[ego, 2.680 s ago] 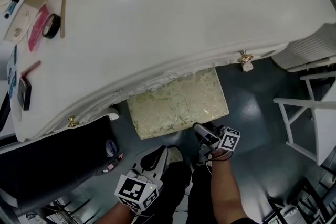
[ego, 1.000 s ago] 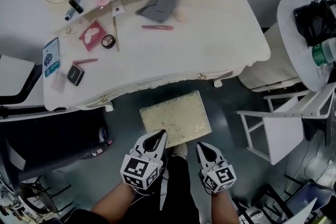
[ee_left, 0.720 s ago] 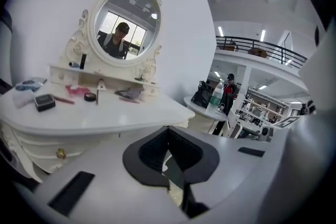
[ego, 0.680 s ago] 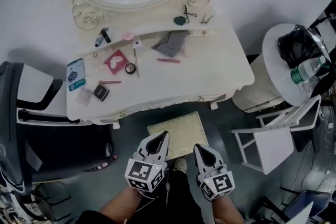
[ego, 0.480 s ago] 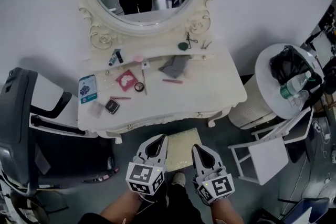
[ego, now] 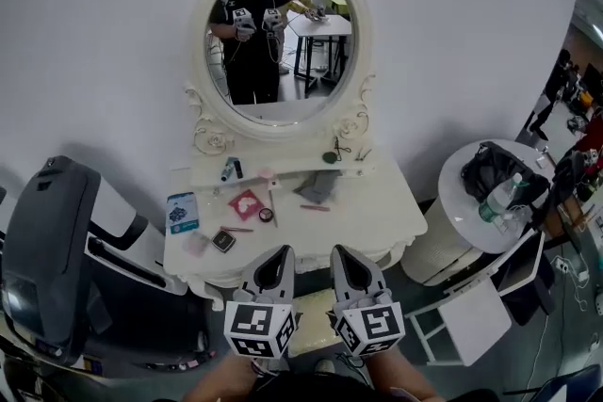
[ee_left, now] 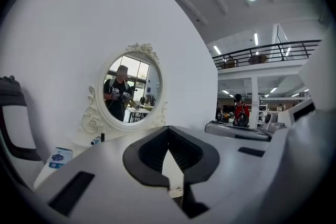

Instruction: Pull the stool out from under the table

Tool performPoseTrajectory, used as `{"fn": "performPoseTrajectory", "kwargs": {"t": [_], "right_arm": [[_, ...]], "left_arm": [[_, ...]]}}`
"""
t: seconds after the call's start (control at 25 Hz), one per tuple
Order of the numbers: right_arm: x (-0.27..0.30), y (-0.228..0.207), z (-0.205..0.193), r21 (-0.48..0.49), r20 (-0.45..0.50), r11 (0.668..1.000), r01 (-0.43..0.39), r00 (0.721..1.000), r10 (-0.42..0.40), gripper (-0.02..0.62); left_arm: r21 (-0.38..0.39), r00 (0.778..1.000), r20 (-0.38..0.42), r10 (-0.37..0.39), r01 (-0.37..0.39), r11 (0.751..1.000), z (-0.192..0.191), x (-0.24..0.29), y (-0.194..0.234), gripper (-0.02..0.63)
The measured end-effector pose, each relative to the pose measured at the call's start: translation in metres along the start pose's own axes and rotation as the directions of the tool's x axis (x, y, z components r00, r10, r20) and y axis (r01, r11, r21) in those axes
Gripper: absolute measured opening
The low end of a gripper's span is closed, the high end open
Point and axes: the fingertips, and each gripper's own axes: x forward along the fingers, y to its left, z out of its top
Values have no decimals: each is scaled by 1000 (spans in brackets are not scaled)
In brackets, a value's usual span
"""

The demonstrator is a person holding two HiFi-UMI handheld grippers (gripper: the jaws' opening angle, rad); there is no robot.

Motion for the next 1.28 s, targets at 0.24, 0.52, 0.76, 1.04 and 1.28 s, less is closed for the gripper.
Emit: {"fn": "performPoseTrajectory", "kwargs": {"t": [0.24, 0.52, 0.76, 1.04, 1.28], "right_arm": [[17, 24, 16, -34, 15, 997, -73, 997, 74, 9], [23, 28, 6, -15, -34, 998, -66, 997, 65, 8], [17, 23, 2, 0, -34, 998, -56, 998, 56, 9], [11, 11, 5, -23, -30, 999, -36, 999, 35, 9], [3, 6, 7, -12, -25, 999, -42, 999, 42, 9]], "left_arm": [[11, 999, 36, 36, -36, 999, 15, -7, 13, 5], [-3, 996, 25, 87, -87, 996, 9, -12, 30, 6], [-15, 995, 19, 101, -101, 995, 7, -13, 32, 5], [-6, 997, 12, 77, -77, 997, 6, -6, 21, 5], [-11, 999, 33, 42, -42, 999, 8, -5, 8, 5]]}}
